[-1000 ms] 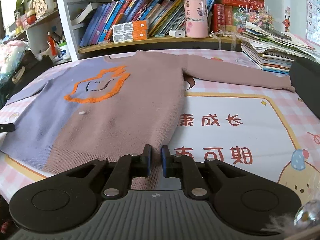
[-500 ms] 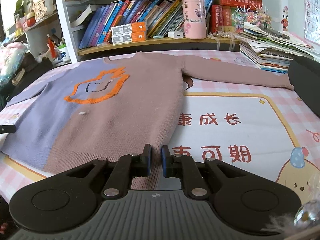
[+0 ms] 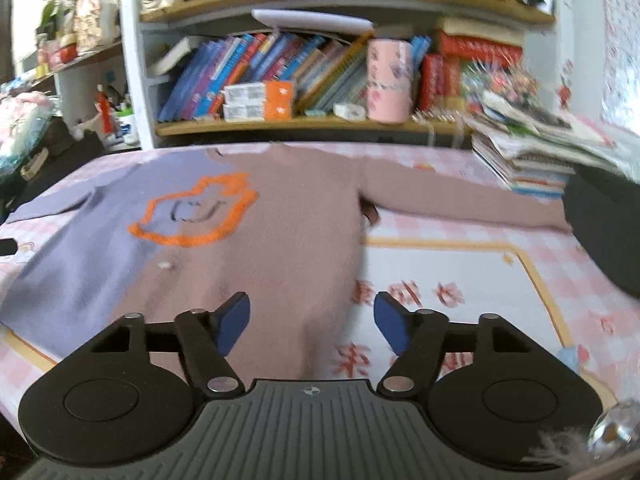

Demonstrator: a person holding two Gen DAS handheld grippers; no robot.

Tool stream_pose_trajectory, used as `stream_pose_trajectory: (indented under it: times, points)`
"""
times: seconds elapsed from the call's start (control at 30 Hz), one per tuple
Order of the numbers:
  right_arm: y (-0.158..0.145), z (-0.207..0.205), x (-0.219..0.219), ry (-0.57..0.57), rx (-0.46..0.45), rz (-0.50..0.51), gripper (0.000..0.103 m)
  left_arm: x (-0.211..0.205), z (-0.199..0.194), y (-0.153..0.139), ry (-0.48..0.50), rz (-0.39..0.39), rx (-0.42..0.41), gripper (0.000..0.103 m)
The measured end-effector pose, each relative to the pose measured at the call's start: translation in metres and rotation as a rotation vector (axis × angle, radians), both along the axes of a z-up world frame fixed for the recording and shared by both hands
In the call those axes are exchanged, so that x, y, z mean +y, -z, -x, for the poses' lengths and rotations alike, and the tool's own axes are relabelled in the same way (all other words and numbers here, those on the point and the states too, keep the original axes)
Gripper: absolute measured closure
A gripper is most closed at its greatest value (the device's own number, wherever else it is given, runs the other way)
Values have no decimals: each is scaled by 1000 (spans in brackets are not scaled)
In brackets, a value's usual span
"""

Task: Fold clothes
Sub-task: 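Move the left gripper toward the lavender sleeve cuff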

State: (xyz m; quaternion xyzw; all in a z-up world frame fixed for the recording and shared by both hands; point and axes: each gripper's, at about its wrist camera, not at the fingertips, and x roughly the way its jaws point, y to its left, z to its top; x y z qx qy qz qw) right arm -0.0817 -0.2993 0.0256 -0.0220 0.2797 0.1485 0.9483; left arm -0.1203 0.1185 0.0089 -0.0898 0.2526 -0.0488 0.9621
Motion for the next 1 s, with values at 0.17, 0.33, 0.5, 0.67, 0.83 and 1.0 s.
stream_pose_trajectory:
  times: [0.17,0.33,0.5,0.67,0.83,1.0]
  points:
    - [-7,-3,29,-78,-43,28,19,-5,3,0,2,-52,-12,17]
    - [-4,-11,55,-134,-34,59,14,-8,6,4,-3,-117,-38,8]
    - [-2,-23,77,-156,-26,83,10,4,6,7,-27,-100,-42,6]
    - [-2,-32,99,-193,-34,88,10,17,5,10,-50,-80,-48,6]
    - [1,-43,123,-238,-28,103,10,26,-1,9,-64,-90,-71,6]
    - [3,-55,141,-279,-28,105,10,33,-9,11,-84,-89,-63,6]
